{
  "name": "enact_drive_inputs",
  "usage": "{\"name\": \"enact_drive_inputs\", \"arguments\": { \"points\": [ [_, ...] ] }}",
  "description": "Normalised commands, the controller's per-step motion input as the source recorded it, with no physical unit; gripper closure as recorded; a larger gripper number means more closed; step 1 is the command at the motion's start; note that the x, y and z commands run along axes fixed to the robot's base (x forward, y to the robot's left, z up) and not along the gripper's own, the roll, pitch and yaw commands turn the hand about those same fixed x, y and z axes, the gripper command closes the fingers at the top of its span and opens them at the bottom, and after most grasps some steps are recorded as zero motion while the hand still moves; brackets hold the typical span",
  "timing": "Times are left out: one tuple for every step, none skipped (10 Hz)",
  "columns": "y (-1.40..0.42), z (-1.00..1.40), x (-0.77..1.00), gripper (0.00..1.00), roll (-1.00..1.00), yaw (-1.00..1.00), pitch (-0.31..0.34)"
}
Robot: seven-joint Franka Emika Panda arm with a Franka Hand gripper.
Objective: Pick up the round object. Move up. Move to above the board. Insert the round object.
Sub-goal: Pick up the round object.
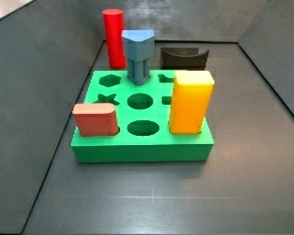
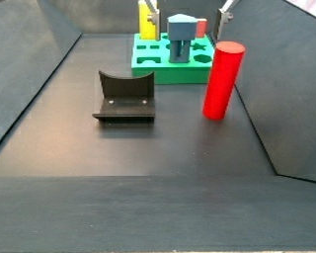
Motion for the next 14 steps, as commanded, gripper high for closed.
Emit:
{"name": "enact_drive_inputs", "arguments": {
  "points": [
    [0.05, -0.01, 0.00, 0.00, 0.00, 0.00, 0.000],
    [0.00, 0.00, -0.11, 0.00, 0.00, 0.00, 0.000],
    [0.00, 0.00, -0.81, 0.00, 0.00, 0.06, -0.143],
    [-0.03, 0.15, -0.97, 0.00, 0.00, 0.05, -0.246],
    [-0.01, 0.13, -1.00, 0.00, 0.00, 0.00, -0.283],
    [0.00, 0.07, -1.00, 0.00, 0.00, 0.00, -0.296],
    [-0.08, -0.08, -0.99, 0.00, 0.06, 0.00, -0.324],
    [-0.16, -0.21, -0.81, 0.00, 0.17, 0.08, -0.279],
    [-0.30, -0.29, -0.38, 0.00, 0.16, 0.20, -0.164],
    [-0.23, -0.36, 0.00, 0.00, 0.18, 0.07, -0.030],
    [-0.16, -0.42, -0.03, 0.00, 0.21, 0.05, -0.037],
    [-0.06, -0.47, -0.06, 0.00, 0.21, 0.01, -0.021],
    [0.00, -0.37, 0.01, 0.00, 0.22, 0.00, 0.000],
    [0.00, -0.36, 0.12, 0.00, 0.20, 0.00, 0.000]
  ]
}}
